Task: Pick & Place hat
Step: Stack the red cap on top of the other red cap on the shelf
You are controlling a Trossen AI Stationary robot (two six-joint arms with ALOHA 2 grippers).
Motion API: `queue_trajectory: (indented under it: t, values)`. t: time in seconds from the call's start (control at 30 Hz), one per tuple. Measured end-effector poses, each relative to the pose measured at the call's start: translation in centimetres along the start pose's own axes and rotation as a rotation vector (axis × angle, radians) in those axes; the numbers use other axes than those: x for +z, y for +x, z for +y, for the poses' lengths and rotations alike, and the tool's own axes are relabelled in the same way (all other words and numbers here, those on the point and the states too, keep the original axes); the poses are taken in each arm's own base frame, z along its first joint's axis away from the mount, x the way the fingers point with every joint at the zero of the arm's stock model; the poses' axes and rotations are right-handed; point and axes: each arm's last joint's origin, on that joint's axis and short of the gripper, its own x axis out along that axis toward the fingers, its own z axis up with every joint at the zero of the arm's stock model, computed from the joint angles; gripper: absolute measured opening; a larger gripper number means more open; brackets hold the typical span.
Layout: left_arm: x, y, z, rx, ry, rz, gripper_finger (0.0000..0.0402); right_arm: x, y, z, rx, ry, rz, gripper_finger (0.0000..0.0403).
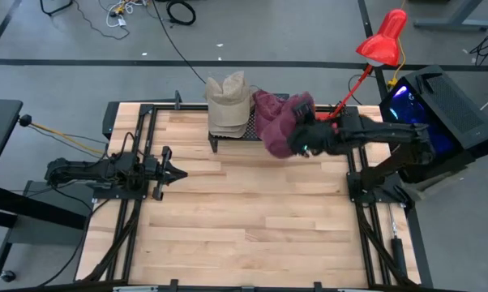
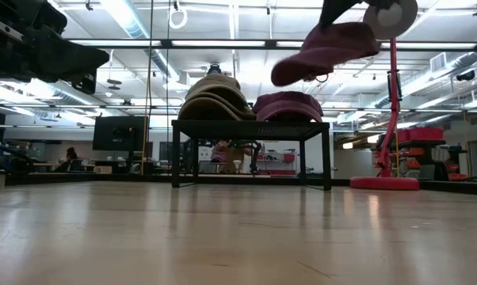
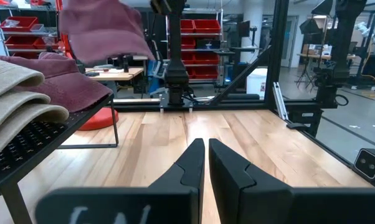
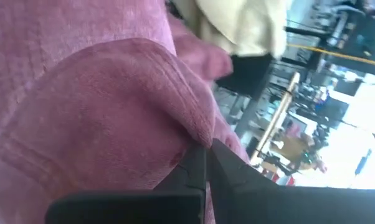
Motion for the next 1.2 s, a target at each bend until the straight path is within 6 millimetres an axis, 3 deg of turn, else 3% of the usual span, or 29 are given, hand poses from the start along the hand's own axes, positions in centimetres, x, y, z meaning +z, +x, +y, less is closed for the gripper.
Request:
queue_trajectory:
  t: [0.17, 0.43, 1.0, 1.2]
  values:
    - [0.0, 0.0, 0.0, 0.0, 0.0, 0.001, 0.003, -1.9, 0.5, -2.2, -0.066, 0.033, -0.045, 0.0]
    - [0.0, 0.0, 0.0, 0.0, 0.0, 0.0, 0.003, -4.3, 1.2, -4.5, -0.118, -0.123, -0.192, 0.0]
    - [0.0, 0.0, 0.0, 0.0, 0.0, 0.001, 0.003, -8.7, 4.7, -7.3, -0.153, -0.176, -0.44, 0.0]
    - [0.0, 0.0, 0.0, 0.0, 0.0, 0.0, 0.003, -9.8, 5.6, -8.0, -0.174, -0.149, -0.599, 0.0005]
